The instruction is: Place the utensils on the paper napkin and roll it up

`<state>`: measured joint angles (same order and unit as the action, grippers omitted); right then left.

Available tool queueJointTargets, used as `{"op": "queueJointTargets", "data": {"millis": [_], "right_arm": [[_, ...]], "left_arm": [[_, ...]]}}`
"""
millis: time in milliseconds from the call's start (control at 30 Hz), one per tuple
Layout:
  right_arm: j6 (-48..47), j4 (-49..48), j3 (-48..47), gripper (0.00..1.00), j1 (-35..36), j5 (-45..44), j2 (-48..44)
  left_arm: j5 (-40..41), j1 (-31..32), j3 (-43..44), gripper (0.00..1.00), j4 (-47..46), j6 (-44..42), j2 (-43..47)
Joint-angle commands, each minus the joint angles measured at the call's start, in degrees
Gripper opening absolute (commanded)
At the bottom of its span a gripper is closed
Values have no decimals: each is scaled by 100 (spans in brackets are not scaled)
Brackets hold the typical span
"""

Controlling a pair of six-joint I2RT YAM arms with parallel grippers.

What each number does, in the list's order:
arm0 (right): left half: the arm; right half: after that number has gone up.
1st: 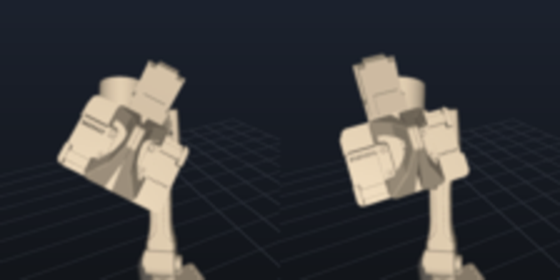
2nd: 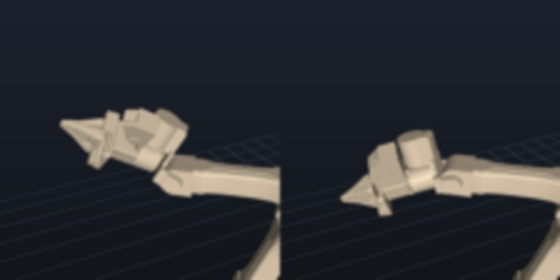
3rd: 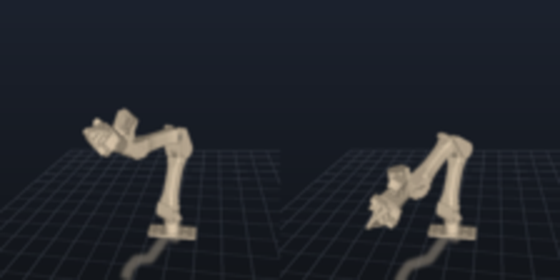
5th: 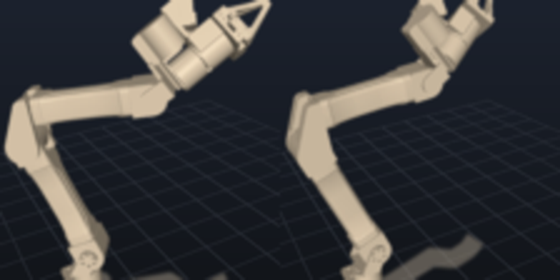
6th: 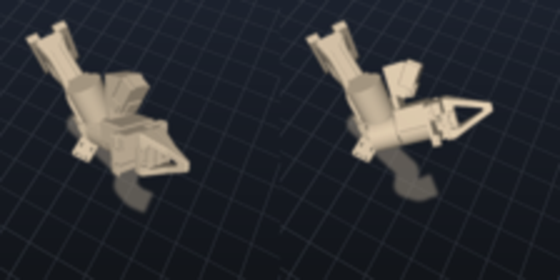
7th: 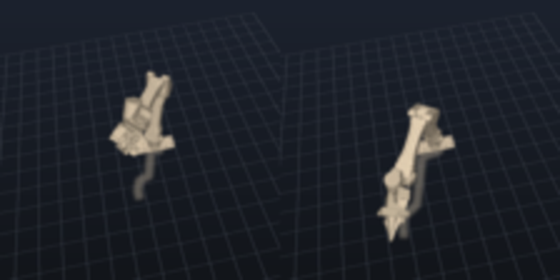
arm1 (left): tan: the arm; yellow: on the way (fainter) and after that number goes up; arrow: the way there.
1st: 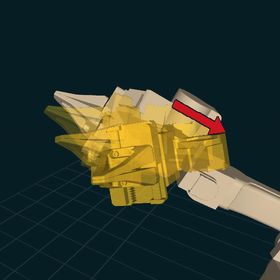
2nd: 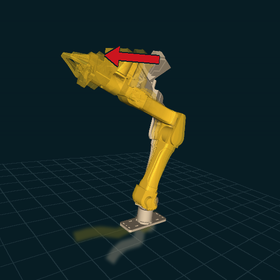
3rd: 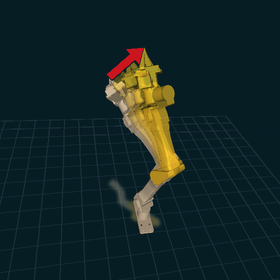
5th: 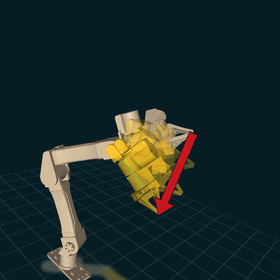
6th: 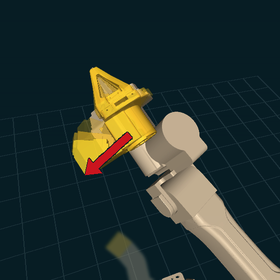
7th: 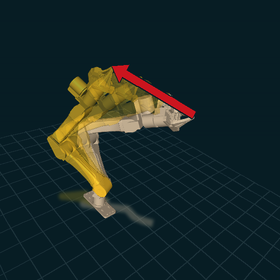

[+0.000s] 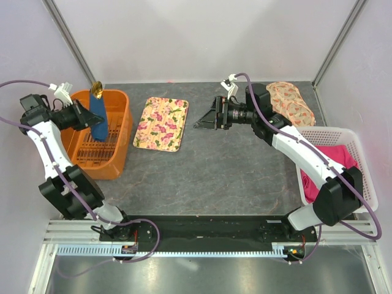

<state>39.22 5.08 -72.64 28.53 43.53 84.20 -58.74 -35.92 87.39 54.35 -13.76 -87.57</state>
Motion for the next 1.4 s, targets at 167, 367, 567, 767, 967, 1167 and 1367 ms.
{"op": "queueJointTargets", "data": {"millis": [167, 367, 567, 767, 967, 1167, 1367], "right_arm": [[-1188, 1221, -409, 98, -269, -204, -106], [-1979, 2075, -628, 98, -454, -336, -71], [-2822, 2426, -786, 98, -559, -940, 105], [-3867, 3163, -970, 98, -595, -1250, 332], [-4441, 3579, -1629, 98, -638, -1409, 1018], [-4388, 3614, -2393, 98, -647, -1031, 1800], [-4555, 3623, -2387, 98, -770, -979, 1968]], "left_arm": [[521, -29, 94, 2, 586, -777, -111], [706, -46, 137, 2, 577, -856, -313], [873, -47, 671, 2, 656, -725, -822], [618, -47, 1122, 2, 604, -286, -1595], [873, -38, 999, 2, 392, -30, -2000], [979, -20, 684, 2, 392, 40, -2256], [1207, 339, 541, 2, 235, 294, -2458]]}}
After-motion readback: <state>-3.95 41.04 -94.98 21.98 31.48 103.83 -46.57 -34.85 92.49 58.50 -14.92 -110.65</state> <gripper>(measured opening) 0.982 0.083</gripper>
